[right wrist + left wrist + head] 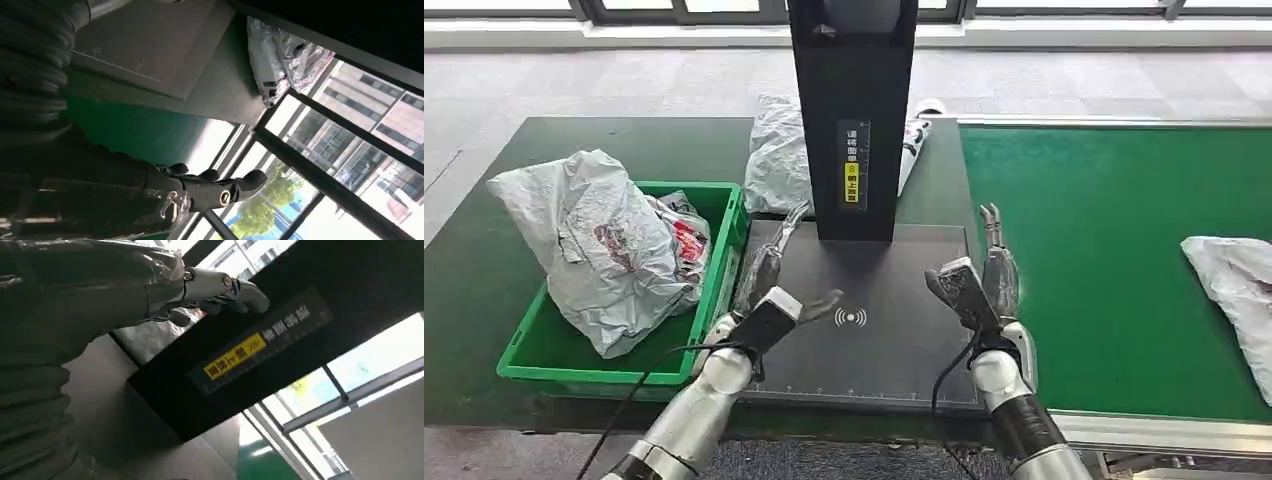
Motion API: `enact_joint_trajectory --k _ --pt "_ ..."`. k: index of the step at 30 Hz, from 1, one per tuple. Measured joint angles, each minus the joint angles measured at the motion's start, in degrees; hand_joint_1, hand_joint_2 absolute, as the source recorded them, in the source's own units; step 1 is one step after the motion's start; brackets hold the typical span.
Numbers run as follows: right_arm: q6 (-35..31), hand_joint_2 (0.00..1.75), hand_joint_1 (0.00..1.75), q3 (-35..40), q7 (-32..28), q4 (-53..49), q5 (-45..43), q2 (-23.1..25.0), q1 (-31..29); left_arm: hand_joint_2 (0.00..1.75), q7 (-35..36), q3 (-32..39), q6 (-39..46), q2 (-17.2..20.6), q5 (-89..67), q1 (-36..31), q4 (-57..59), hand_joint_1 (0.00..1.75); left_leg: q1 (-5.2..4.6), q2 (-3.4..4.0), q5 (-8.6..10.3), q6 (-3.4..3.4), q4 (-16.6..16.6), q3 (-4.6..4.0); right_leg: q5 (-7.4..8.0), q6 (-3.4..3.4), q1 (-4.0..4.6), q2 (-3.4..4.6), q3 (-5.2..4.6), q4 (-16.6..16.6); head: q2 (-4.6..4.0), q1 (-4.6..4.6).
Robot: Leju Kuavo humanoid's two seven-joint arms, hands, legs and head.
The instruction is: Moved the parcel from conveyor to table for the left to box.
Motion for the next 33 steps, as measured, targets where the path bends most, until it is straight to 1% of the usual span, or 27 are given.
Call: enact_joint_trajectory --k 3,5,10,14,18,20,23,25,28,33 --pt "0.1 1.75 0.0 0.2 0.1 1.0 -0.2 0.0 -0.4 1.75 0.3 -0.8 -0.7 -0.2 0.1 -0.8 1.8 0.0 0.0 0.0 -0.01 -0.01 0.0 -0.04 -0.01 0.0 0.01 0.02 -0.07 0.0 0.02 -0.02" --pt "0.4 1.75 0.0 0.2 0.6 1.2 -0.2 0.0 -0.2 1.75 1.7 -1.4 -2.3 -0.6 1.0 -1.6 3.6 0.0 0.0 0.0 -0.02 -0.01 0.0 -0.07 -0.02 0.0 0.01 0.01 -0.1 0.0 0.02 -0.02" --pt "-0.9 1.75 0.0 0.4 3.5 0.6 3.3 0.1 2.5 1.75 4.9 -1.6 -3.0 -2.4 4.3 -2.7 10.8 0.0 0.01 0.01 -0.07 0.02 0.0 -0.14 -0.03 0.0 0.01 0.02 -0.14 0.0 0.0 0.0" --pt "-3.7 1.75 0.0 0.4 5.8 0.6 5.9 0.1 4.0 1.75 5.8 -1.1 -1.5 -2.7 6.2 -3.9 15.8 0.0 0.0 0.04 -0.07 0.02 0.0 -0.15 -0.03 0.0 0.0 0.05 -0.18 0.0 0.02 0.0" --pt "-5.5 1.75 0.0 -0.3 8.8 0.7 8.8 -0.2 4.2 1.75 6.7 0.5 0.5 -2.7 8.6 -4.6 19.0 0.0 0.01 0.07 -0.06 0.02 0.0 -0.15 -0.03 0.0 0.01 0.09 -0.19 0.0 0.02 -0.02" --pt "-6.2 1.75 0.0 -2.1 11.1 1.0 13.3 -0.4 4.1 1.75 6.9 1.6 1.8 -2.7 9.7 -4.8 20.3 0.0 0.0 0.07 -0.06 0.02 0.0 -0.15 -0.02 0.0 0.01 0.09 -0.19 0.0 0.0 -0.02" --pt "-6.4 1.75 0.0 -7.3 14.4 2.3 23.6 -1.2 3.4 1.75 6.8 3.1 2.7 -2.8 10.6 -5.0 22.0 0.0 0.0 0.06 -0.06 0.02 0.0 -0.16 -0.02 0.0 -0.01 0.08 -0.19 0.0 0.0 -0.02" --pt "-6.5 1.75 0.0 -11.7 14.3 3.5 28.1 -1.5 2.8 1.75 6.7 3.6 2.9 -2.8 10.6 -5.1 22.8 0.0 0.0 0.06 -0.06 0.03 0.0 -0.17 -0.01 0.01 -0.01 0.08 -0.18 0.0 0.02 -0.02" --pt "-6.5 1.75 0.0 -16.4 14.1 4.8 29.0 -1.8 2.3 1.75 6.5 4.2 3.0 -2.8 10.6 -5.1 23.6 0.0 -0.01 0.06 -0.07 0.04 0.0 -0.18 -0.01 0.02 -0.02 0.11 -0.18 0.0 0.02 0.0" --pt "-6.5 1.75 0.0 -19.8 13.7 6.0 29.4 -1.8 2.1 1.75 6.5 4.5 3.0 -3.0 10.6 -5.3 24.5 0.0 0.0 0.07 -0.08 0.04 0.0 -0.18 -0.01 0.01 0.0 0.13 -0.2 0.0 0.02 0.0"
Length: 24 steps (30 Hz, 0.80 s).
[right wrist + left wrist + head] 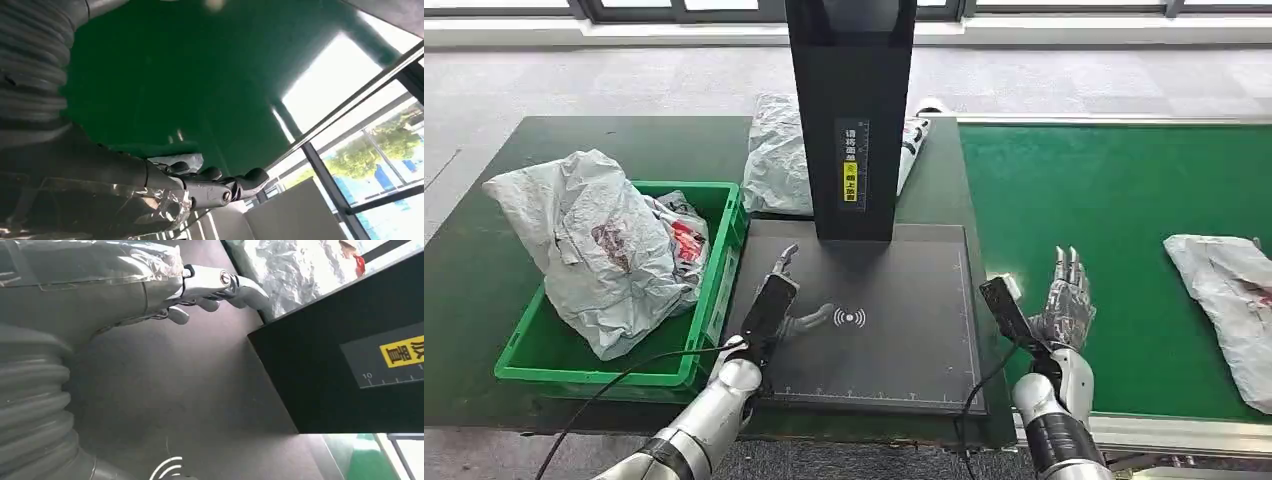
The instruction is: Moved the parcel from conveyor to table for the left to box.
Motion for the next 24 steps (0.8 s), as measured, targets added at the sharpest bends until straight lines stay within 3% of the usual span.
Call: enact_joint_trajectory --k 7,13,17,24 --pt "0.0 1.75 0.0 -1.9 0.7 0.9 1.7 0.0 -0.1 1.75 0.0 0.1 0.0 -0.2 0.0 -0.1 0.7 0.0 0.01 0.0 0.01 0.0 0.0 0.0 0.0 0.0 0.01 0.0 0.0 0.0 0.0 0.0" --pt "0.0 1.75 0.0 -7.6 8.5 1.0 16.9 -1.9 -0.7 1.75 -0.4 0.4 0.0 -0.3 1.4 -0.5 0.7 0.0 0.0 -0.07 0.02 0.02 0.0 -0.02 0.01 0.02 -0.03 -0.12 0.02 0.0 0.0 0.0" --pt "0.0 1.75 0.0 -13.4 17.1 3.1 25.8 -5.2 -1.0 1.75 -0.7 1.1 0.0 -0.2 2.1 -0.5 0.5 0.0 -0.01 -0.07 -0.02 0.08 0.1 -0.07 0.03 0.05 -0.08 -0.11 0.03 0.0 -0.02 0.0" --pt "0.0 1.75 0.0 -15.9 28.8 10.5 34.2 -9.6 -2.1 1.75 -1.6 1.4 0.8 0.3 3.3 0.6 -1.1 0.0 -0.05 -0.02 -0.04 0.07 0.0 -0.07 0.03 0.05 -0.06 -0.03 0.0 0.0 0.0 0.0"
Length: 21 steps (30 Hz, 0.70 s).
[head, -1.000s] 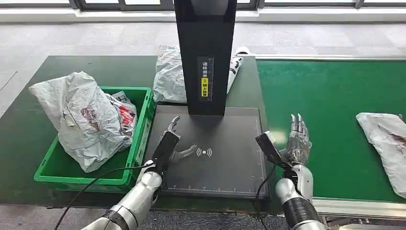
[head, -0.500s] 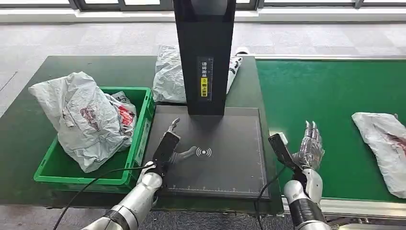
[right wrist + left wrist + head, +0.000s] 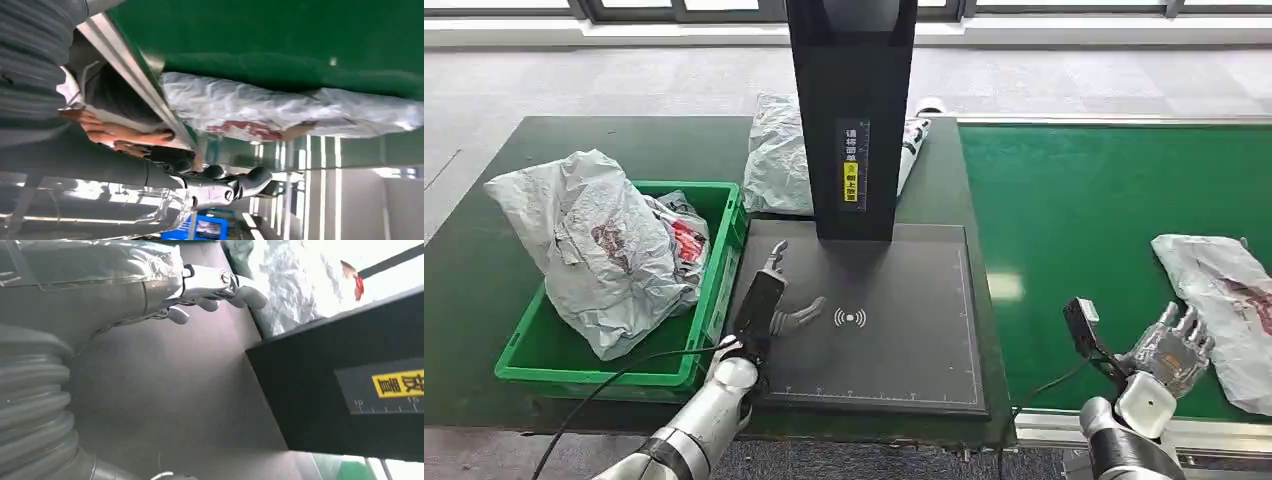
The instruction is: Moved the parcel from conveyor to table for the left to box.
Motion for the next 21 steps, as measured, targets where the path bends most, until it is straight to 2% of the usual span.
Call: enact_joint_trajectory --k 7,21 --pt "0.0 1.75 0.0 0.0 1.7 6.7 1.2 -2.3 -2.3 1.75 -0.1 0.3 0.1 0.5 0.4 1.4 -2.1 0.0 0.02 0.01 0.02 0.0 0.0 0.0 0.0 0.0 0.02 0.01 -0.01 0.0 0.0 0.0" --pt "1.4 1.75 0.0 0.0 0.9 10.7 1.4 -3.2 -5.1 1.75 -0.6 1.1 0.6 1.3 1.0 1.8 -3.5 0.0 0.01 0.02 0.02 0.0 0.0 0.0 0.0 0.0 0.02 0.02 -0.01 0.0 0.0 0.0"
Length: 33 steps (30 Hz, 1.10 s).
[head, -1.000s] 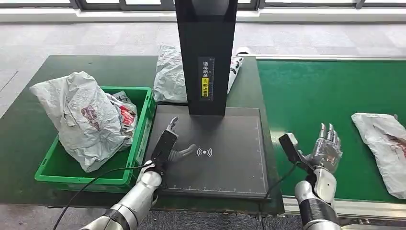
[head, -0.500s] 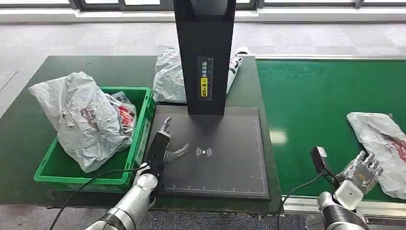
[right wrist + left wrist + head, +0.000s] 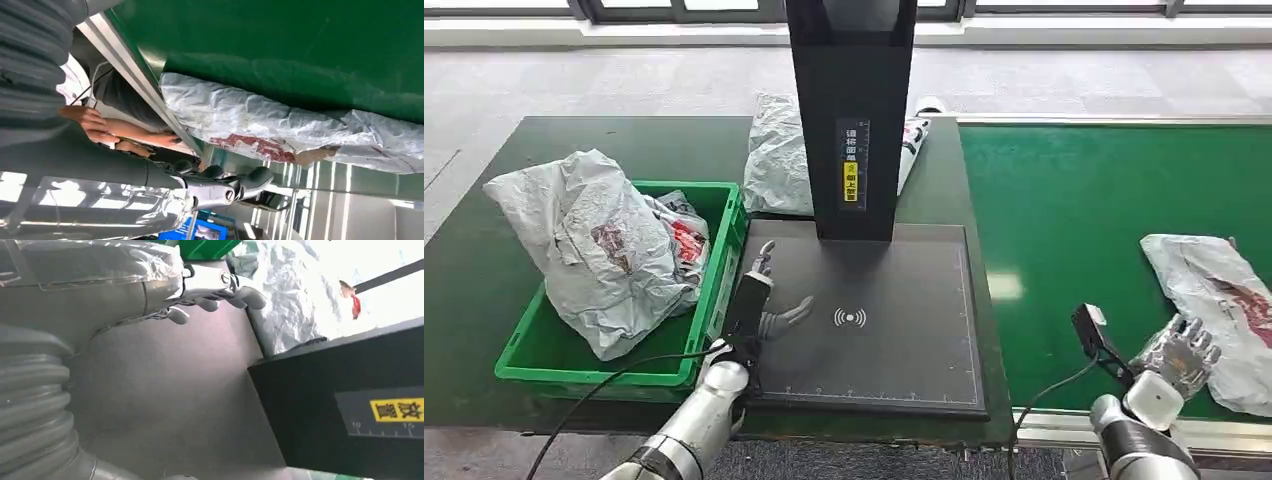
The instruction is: Moved the parcel from conveyor to table for the left to box.
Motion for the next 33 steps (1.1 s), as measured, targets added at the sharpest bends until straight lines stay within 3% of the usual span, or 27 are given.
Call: enact_joint_trajectory --k 33 --pt "1.9 1.75 0.0 0.0 -0.7 3.5 -0.2 0.6 -2.9 1.75 -1.6 2.3 2.4 1.5 0.8 3.4 -4.0 0.0 0.01 -0.01 0.01 0.0 0.0 -0.01 0.0 0.0 0.02 0.0 0.0 0.0 -0.02 0.0"
